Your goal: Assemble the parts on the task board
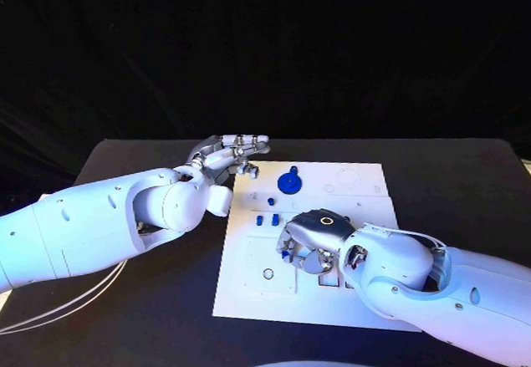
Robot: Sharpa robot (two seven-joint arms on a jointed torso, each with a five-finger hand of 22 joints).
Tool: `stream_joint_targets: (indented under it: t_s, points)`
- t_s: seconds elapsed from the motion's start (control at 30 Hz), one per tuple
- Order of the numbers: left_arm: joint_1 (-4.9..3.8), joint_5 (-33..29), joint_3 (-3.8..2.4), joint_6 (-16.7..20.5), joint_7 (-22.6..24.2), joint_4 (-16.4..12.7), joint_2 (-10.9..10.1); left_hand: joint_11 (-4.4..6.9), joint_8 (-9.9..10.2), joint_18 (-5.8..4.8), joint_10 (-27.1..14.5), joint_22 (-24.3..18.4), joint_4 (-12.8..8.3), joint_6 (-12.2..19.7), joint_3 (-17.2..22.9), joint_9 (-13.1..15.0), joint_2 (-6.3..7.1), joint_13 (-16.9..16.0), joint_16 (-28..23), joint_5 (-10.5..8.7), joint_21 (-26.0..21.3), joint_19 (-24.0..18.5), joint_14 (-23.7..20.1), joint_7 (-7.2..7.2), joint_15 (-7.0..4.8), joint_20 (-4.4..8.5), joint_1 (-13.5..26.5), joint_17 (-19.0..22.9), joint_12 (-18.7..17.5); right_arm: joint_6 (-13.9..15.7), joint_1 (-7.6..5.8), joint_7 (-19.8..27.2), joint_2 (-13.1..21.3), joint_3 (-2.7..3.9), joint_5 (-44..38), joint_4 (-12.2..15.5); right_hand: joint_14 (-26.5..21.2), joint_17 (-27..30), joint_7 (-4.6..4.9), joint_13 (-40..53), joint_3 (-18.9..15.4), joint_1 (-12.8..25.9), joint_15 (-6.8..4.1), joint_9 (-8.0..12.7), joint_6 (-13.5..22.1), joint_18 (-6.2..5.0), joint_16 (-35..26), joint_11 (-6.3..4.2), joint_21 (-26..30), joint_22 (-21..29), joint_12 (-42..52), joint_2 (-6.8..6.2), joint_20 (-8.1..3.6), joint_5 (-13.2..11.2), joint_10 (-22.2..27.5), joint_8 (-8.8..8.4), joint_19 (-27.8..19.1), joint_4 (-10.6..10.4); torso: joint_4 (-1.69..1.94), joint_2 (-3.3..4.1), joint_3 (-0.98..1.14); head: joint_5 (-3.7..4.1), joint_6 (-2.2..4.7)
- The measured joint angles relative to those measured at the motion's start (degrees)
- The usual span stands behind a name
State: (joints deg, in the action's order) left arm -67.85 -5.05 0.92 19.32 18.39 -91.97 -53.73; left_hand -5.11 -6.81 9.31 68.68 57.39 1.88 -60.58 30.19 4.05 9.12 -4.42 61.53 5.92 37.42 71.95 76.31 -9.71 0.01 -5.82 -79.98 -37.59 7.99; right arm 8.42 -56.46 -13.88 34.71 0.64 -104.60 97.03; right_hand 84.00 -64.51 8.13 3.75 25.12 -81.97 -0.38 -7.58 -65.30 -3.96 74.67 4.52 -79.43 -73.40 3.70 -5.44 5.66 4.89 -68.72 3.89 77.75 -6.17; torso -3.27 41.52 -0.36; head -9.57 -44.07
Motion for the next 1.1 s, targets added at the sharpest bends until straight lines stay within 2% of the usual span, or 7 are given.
stream_joint_targets:
  t_s: [0.23,0.3,0.43,0.53,0.67,0.97,1.1]
  points:
    - [0.0,0.0,0.0,-0.04,-0.09,-0.03,-0.04,0.0,0.0,0.0,0.0,0.0,0.0,0.0,0.0,0.0,0.0,0.0,0.0,0.0,0.0,0.0,0.0,0.0,0.0,0.0,0.0,0.0,0.0,0.38,-0.02,0.01,0.12,-0.14,-0.27,-0.03,0.12,2.39,0.43,-0.27,-3.41,2.58,1.52,2.14,7.29,0.0,-1.23,0.8,2.69,3.33,0.01,-1.66,1.75,0.43,9.05,-0.22,-2.39,-0.15,-0.02,-0.03,-0.01,-0.02,-0.03]
    - [0.0,0.0,0.0,-0.06,-0.13,-0.03,-0.05,0.0,0.0,0.0,0.0,0.0,0.0,0.0,0.0,0.0,0.0,0.0,0.0,0.0,0.0,0.0,0.0,0.0,0.0,0.0,0.0,0.0,0.0,0.81,0.03,0.04,0.34,-0.23,-0.27,0.03,-0.08,3.02,0.49,-0.25,-4.16,2.56,1.72,2.49,8.19,-0.86,-1.77,0.41,3.23,4.12,0.01,-1.74,1.93,0.43,9.47,-0.22,-2.98,0.05,-0.02,-0.03,0.0,-0.02,-0.03]
    - [0.0,0.0,0.0,-0.09,-0.21,-0.02,-0.05,0.0,0.0,0.0,0.0,0.0,0.0,0.0,0.0,0.0,0.0,0.0,0.0,0.0,0.0,0.0,0.0,0.0,0.0,0.0,0.0,-0.01,0.0,1.72,0.12,0.07,1.28,-0.3,-0.27,0.4,-0.08,3.43,0.37,-0.26,-4.43,2.56,1.72,2.63,8.52,-0.9,-1.77,2.27,3.34,4.55,0.16,-1.74,1.93,0.61,12.12,-0.22,-2.98,0.26,0.0,-0.02,0.02,0.13,0.15]
    - [0.01,0.0,0.0,-0.13,-0.26,0.0,-0.08,-0.11,0.0,0.0,-0.11,-0.05,0.13,0.0,-0.13,0.0,-0.06,0.0,0.0,0.0,-0.16,0.0,0.0,0.0,0.0,0.0,0.06,0.03,0.0,2.52,0.18,-0.08,3.04,-0.15,-0.21,1.25,-0.08,3.51,0.38,0.06,-4.97,2.56,1.72,2.63,8.5,-0.9,-1.77,2.08,3.35,4.55,0.69,-1.74,1.93,1.09,11.69,-0.22,-2.98,0.49,0.01,-0.02,0.05,0.25,0.25]
    - [0.01,0.0,0.01,-0.18,-0.33,0.02,-0.19,-0.2,0.0,0.0,-0.2,-0.07,0.18,0.0,-0.18,0.01,-0.23,0.0,0.0,0.0,-0.27,0.0,0.0,0.0,0.0,0.0,0.23,0.06,0.0,3.66,0.07,-0.27,6.1,0.7,-0.01,3.57,-0.08,3.61,0.58,0.09,-5.53,2.56,1.72,2.63,8.3,-0.89,-2.0,1.83,3.35,4.55,1.2,-1.74,1.93,1.32,11.28,-0.21,-2.97,0.72,-0.03,-0.02,0.06,0.32,0.4]
    - [0.03,0.0,0.02,-0.35,-0.43,0.03,-0.3,-0.2,0.0,0.0,-0.2,-0.07,0.18,0.0,-0.18,0.01,-0.23,0.0,0.0,0.0,-0.27,0.0,0.0,0.0,0.0,0.0,0.23,0.06,0.0,4.97,-3.59,-1.53,13.66,1.97,0.62,6.52,-0.08,3.61,0.14,0.03,-6.71,2.34,1.72,2.84,7.53,-0.89,-2.0,1.7,3.34,4.21,2.01,-1.96,1.91,1.32,10.38,-0.21,-2.95,0.94,-0.17,-0.04,0.07,1.01,0.85]
    - [0.05,0.0,0.03,-0.45,-0.45,0.02,-0.31,-0.2,0.0,0.0,-0.2,-0.07,0.18,0.0,-0.18,0.01,-0.23,0.0,0.0,0.0,-0.27,0.0,0.0,0.0,0.0,0.0,0.23,0.06,0.0,4.49,-4.44,-2.54,15.82,2.02,0.71,6.49,0.01,3.74,-0.58,-0.09,-8.19,2.03,0.34,3.13,7.98,-0.9,-2.0,0.85,3.34,4.21,2.01,-2.27,0.77,0.77,11.71,-0.21,-2.64,0.89,-0.21,-0.04,0.08,1.33,1.04]
